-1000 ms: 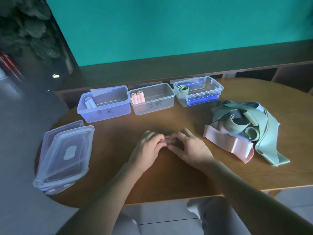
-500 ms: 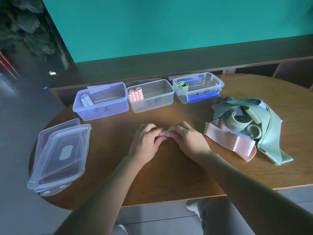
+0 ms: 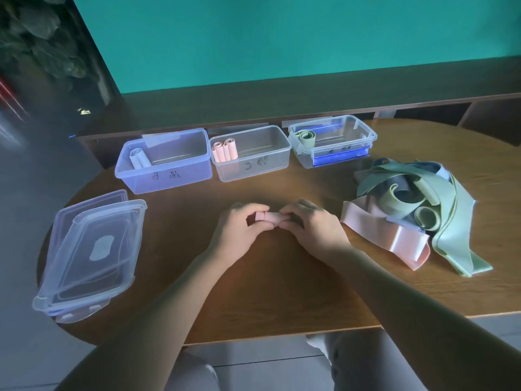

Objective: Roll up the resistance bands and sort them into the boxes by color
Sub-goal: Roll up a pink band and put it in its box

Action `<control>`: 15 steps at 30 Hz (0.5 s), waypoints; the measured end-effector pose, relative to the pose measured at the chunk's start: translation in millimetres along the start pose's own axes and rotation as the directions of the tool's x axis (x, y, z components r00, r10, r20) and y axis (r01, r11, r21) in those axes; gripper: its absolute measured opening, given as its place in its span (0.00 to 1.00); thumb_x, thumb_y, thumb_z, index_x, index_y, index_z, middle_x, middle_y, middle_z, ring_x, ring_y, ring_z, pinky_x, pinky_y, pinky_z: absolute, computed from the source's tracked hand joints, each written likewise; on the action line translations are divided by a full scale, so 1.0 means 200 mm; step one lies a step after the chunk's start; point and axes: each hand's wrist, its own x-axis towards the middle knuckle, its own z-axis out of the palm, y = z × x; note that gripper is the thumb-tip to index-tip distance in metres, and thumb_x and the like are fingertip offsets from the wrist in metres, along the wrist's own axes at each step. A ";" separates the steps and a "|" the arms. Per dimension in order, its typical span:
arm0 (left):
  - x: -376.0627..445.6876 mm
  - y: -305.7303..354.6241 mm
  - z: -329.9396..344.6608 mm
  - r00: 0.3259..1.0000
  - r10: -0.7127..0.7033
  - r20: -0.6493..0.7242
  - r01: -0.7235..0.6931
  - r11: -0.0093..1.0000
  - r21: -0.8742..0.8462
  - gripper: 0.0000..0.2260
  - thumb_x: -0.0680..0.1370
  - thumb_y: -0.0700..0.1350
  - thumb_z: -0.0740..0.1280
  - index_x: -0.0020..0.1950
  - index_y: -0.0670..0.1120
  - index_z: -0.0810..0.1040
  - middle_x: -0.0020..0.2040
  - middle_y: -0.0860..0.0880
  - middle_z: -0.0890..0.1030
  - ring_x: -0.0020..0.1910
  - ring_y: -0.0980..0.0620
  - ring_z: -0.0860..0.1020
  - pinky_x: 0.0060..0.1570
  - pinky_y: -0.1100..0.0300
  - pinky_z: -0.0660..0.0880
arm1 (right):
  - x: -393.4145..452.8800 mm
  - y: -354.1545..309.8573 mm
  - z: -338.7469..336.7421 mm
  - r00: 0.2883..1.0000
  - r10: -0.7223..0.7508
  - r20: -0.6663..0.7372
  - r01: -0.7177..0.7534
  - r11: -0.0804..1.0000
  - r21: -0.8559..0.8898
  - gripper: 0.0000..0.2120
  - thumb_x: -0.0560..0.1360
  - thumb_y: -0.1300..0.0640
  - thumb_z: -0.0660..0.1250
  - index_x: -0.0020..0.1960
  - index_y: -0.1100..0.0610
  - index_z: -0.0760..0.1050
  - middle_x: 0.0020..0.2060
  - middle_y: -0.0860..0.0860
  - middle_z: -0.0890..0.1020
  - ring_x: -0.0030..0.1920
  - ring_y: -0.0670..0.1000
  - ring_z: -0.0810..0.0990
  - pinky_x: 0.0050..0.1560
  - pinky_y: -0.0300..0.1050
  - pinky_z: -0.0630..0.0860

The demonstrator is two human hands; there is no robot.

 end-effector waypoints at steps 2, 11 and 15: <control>-0.01 0.02 -0.03 0.995 -0.098 0.008 0.099 0.985 -0.144 0.14 0.71 0.48 0.80 0.56 0.53 0.86 0.49 0.59 0.85 0.50 0.64 0.80 0.52 0.65 0.77 | 0.00 -0.01 -0.01 1.000 -0.007 0.003 0.007 1.000 0.008 0.11 0.79 0.45 0.68 0.60 0.45 0.79 0.55 0.41 0.79 0.50 0.46 0.78 0.45 0.41 0.69; -0.03 0.15 -0.20 0.978 -0.109 0.176 0.163 0.928 -0.334 0.14 0.69 0.41 0.81 0.54 0.46 0.86 0.42 0.51 0.87 0.40 0.47 0.85 0.43 0.62 0.80 | -0.04 -0.04 -0.09 0.997 0.004 0.081 -0.037 0.912 0.409 0.05 0.76 0.54 0.75 0.51 0.47 0.84 0.42 0.43 0.84 0.43 0.42 0.79 0.45 0.37 0.73; -0.02 0.17 -0.29 0.960 -0.068 0.270 0.137 0.960 -0.244 0.18 0.65 0.52 0.82 0.52 0.49 0.87 0.44 0.51 0.87 0.43 0.50 0.86 0.50 0.54 0.82 | -0.03 -0.11 -0.18 0.981 -0.001 0.195 -0.086 0.896 0.436 0.04 0.73 0.55 0.78 0.45 0.48 0.84 0.37 0.39 0.83 0.38 0.38 0.77 0.40 0.33 0.70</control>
